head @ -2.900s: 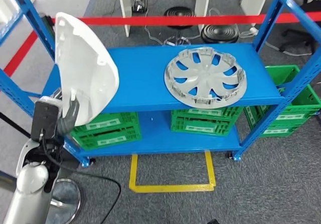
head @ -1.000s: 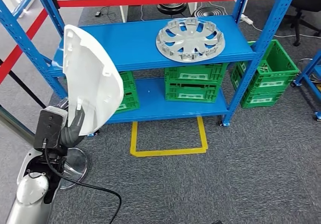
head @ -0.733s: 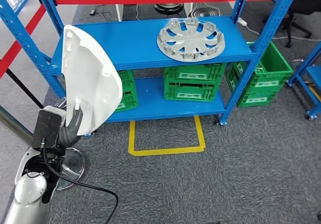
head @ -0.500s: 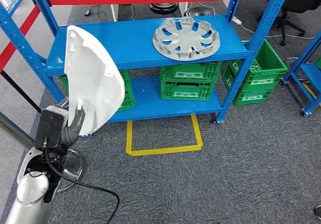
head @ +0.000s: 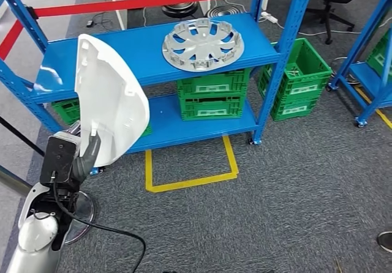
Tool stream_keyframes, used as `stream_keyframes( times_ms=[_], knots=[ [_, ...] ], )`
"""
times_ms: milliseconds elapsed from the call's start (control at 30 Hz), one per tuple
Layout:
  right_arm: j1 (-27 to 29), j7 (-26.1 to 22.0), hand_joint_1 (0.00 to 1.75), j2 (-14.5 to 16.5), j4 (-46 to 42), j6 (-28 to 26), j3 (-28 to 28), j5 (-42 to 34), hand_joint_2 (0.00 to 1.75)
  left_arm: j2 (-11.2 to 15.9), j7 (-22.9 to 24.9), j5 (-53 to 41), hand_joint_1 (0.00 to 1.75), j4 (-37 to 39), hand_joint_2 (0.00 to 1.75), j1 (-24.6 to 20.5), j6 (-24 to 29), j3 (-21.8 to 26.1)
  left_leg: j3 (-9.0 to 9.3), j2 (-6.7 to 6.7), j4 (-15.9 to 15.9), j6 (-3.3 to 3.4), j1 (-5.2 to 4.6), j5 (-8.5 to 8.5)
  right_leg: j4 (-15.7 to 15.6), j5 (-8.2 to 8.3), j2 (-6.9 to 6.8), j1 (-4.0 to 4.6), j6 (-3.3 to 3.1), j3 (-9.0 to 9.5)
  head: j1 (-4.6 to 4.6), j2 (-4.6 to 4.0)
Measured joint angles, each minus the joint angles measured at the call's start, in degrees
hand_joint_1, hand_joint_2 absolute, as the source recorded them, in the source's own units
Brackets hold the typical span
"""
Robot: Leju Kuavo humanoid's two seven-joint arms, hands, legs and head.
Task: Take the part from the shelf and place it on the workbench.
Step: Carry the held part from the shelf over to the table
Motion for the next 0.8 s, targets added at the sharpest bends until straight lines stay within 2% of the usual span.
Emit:
stream_keyframes(
  times_ms=[33,100,133,167,200,233,267,300,367,400,433,467,500,567,600,633,700,733,800],
  knots=[
    [-0.01,-0.02,0.00,0.01,0.00,0.01,-0.02,-0.01,0.00,0.04,-0.01,0.00,1.75,-0.16,1.75,0.07,0.04,0.08,1.83,-0.85,-3.83,0.28,0.01,1.78,0.02,0.07,0.41,0.02,0.14,-0.05,0.02,0.00],
    [-0.09,-0.09,0.00,0.03,0.00,0.02,-0.07,-0.03,0.00,0.11,-0.03,0.00,1.75,-0.45,1.75,0.24,0.10,0.32,4.27,-2.21,-9.23,0.60,0.08,3.32,0.14,0.29,1.17,0.07,0.62,-0.45,0.06,0.00],
    [-0.07,-0.12,0.00,0.03,0.00,0.03,-0.10,-0.03,0.00,0.13,-0.03,0.00,1.75,-0.53,1.75,0.39,0.12,0.48,4.61,-2.53,-10.18,0.70,0.05,3.27,0.10,0.44,1.55,0.03,0.95,-0.68,0.07,0.00],
    [-0.02,-0.13,0.00,0.03,0.00,0.04,-0.12,-0.04,0.00,0.14,-0.04,0.00,1.75,-0.58,1.75,0.56,0.13,0.63,4.66,-2.23,-10.50,0.83,0.04,3.25,-0.01,0.60,1.91,-0.01,1.31,-0.89,0.08,0.00],
    [0.09,-0.14,0.00,0.03,0.00,0.05,-0.15,-0.04,0.00,0.11,-0.04,-0.01,1.75,-0.66,1.75,0.71,0.13,0.75,4.67,-1.83,-10.63,1.10,0.07,3.40,-0.02,0.63,1.94,-0.09,1.66,-1.12,0.07,0.00],
    [0.16,-0.14,0.00,0.03,0.00,0.05,-0.16,-0.04,0.00,0.09,-0.04,-0.02,1.75,-0.78,1.75,0.83,0.13,0.83,4.73,-1.38,-10.80,1.46,0.15,3.52,0.51,0.19,1.41,-0.08,1.99,-1.49,0.17,0.00],
    [0.17,-0.14,0.00,0.03,0.00,0.07,-0.17,-0.04,0.00,0.08,-0.05,-0.03,1.75,-0.92,1.75,0.95,0.15,0.91,4.80,-0.86,-10.97,1.81,0.26,3.66,2.14,-0.89,0.51,-0.05,2.31,-2.34,0.32,0.00],
    [0.13,-0.15,0.00,0.03,0.00,0.08,-0.19,-0.04,0.00,0.07,-0.05,-0.05,1.75,-1.05,1.75,1.12,0.18,1.00,4.83,-0.28,-11.06,2.07,0.34,3.71,5.08,-2.59,-0.57,-0.03,2.56,-3.70,0.44,0.00],
    [0.06,-0.15,0.00,0.04,0.00,0.13,-0.19,-0.04,0.00,0.09,-0.06,-0.07,1.75,-1.18,1.75,1.58,0.25,1.20,4.82,0.89,-11.04,2.31,0.31,3.67,12.84,-6.34,-1.88,-0.05,3.01,-7.22,0.62,0.00],
    [0.10,-0.15,0.00,0.04,0.00,0.15,-0.19,-0.04,0.00,0.09,-0.06,-0.07,1.75,-1.19,1.75,1.77,0.26,1.24,4.83,1.48,-11.03,2.34,0.30,3.65,15.56,-7.24,-2.06,-0.06,3.15,-8.41,0.61,0.00],
    [0.16,-0.14,0.00,0.04,0.00,0.17,-0.20,-0.04,0.00,0.09,-0.06,-0.07,1.75,-1.19,1.75,1.88,0.26,1.26,4.84,2.04,-11.01,2.33,0.30,3.62,16.21,-7.06,-2.17,-0.07,3.25,-8.61,0.63,0.00],
    [0.20,-0.14,0.00,0.04,0.00,0.19,-0.22,-0.04,0.00,0.08,-0.06,-0.07,1.75,-1.19,1.75,1.95,0.26,1.27,4.89,2.59,-10.99,2.28,0.30,3.58,14.58,-5.89,-2.38,-0.07,3.27,-7.64,0.63,0.00],
    [0.20,-0.13,0.00,0.04,-0.01,0.19,-0.25,-0.04,0.00,0.07,-0.06,-0.07,1.75,-1.19,1.75,1.97,0.26,1.28,4.99,3.15,-10.94,2.14,0.31,3.49,11.00,-4.11,-3.00,-0.06,3.24,-5.62,0.63,0.00],
    [0.03,-0.14,0.00,0.04,-0.01,0.21,-0.29,-0.04,0.00,0.06,-0.05,-0.07,1.75,-1.26,1.75,2.01,0.27,1.36,5.13,4.19,-10.56,1.62,0.03,3.12,3.49,-1.53,-5.74,0.01,2.91,-1.40,0.63,0.00],
    [-0.06,-0.15,0.00,0.05,-0.01,0.22,-0.32,-0.04,0.00,0.07,-0.08,-0.07,1.75,-1.35,1.75,2.04,0.28,1.44,5.17,4.67,-10.35,1.30,-0.19,2.95,1.36,-0.99,-6.69,0.03,2.55,-0.20,0.55,0.00],
    [-0.13,-0.16,0.00,0.05,-0.01,0.23,-0.33,-0.03,0.00,0.08,-0.11,-0.07,1.75,-1.48,1.75,2.07,0.29,1.51,5.18,5.16,-10.19,1.02,-0.41,2.87,0.71,-0.96,-7.06,0.08,2.14,0.09,0.47,0.00],
    [-0.14,-0.17,0.00,0.05,-0.01,0.22,-0.36,-0.02,0.00,0.06,-0.22,-0.09,1.75,-1.72,1.75,2.13,0.31,1.61,5.25,6.13,-10.16,0.52,-0.49,2.74,0.86,-0.69,-5.64,0.07,1.27,-0.24,0.34,0.00],
    [-0.09,-0.19,0.00,0.05,-0.01,0.20,-0.38,-0.02,0.00,0.04,-0.31,-0.12,1.75,-1.84,1.75,2.14,0.32,1.62,5.19,5.73,-9.86,0.20,-0.37,2.28,0.84,-0.55,-4.95,0.01,0.96,-0.39,0.33,0.00],
    [-0.04,-0.22,0.00,0.05,-0.01,0.16,-0.41,0.00,0.00,0.02,-0.51,-0.16,1.75,-2.07,1.75,2.18,0.34,1.74,3.79,3.25,-6.44,-0.41,-0.09,-0.28,0.70,-0.22,-3.51,-0.20,0.40,-0.54,0.19,0.00]
  ],
)
